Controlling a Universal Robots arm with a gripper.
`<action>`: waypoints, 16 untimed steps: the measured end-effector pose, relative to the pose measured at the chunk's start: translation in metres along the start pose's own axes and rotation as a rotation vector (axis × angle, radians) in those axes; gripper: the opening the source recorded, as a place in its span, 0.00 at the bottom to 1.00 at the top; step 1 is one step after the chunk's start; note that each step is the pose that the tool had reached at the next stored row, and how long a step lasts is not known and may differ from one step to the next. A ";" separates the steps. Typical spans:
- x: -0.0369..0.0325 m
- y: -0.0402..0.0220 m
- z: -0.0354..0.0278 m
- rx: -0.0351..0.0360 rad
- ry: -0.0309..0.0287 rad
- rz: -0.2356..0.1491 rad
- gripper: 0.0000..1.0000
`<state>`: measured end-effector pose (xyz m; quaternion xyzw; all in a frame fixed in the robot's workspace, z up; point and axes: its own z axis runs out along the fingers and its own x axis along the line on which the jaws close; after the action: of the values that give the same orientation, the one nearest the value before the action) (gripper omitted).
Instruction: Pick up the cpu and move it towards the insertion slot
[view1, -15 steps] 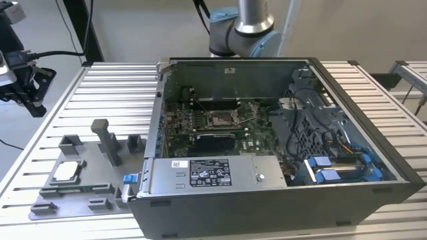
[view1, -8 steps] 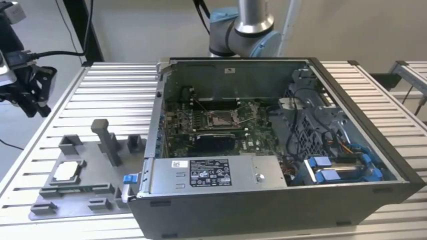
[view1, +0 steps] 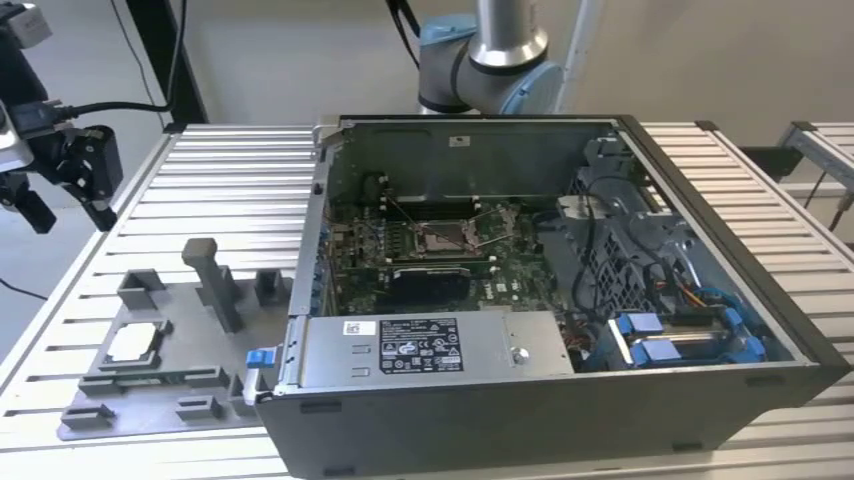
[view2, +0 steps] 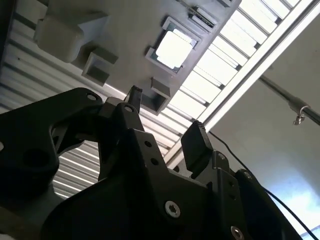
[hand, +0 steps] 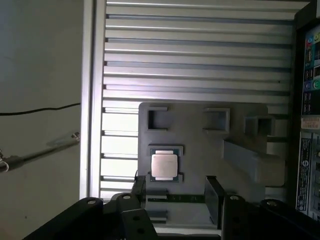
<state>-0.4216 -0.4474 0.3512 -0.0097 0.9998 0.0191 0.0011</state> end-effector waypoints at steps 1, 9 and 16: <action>0.0000 0.0000 0.0000 0.0000 0.0000 0.000 1.00; 0.0000 0.0000 0.0000 0.0000 0.0001 -0.002 1.00; 0.0004 -0.0003 0.0092 0.0005 -0.0011 -0.002 1.00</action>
<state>-0.4220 -0.4473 0.3420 -0.0104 0.9998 0.0188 0.0017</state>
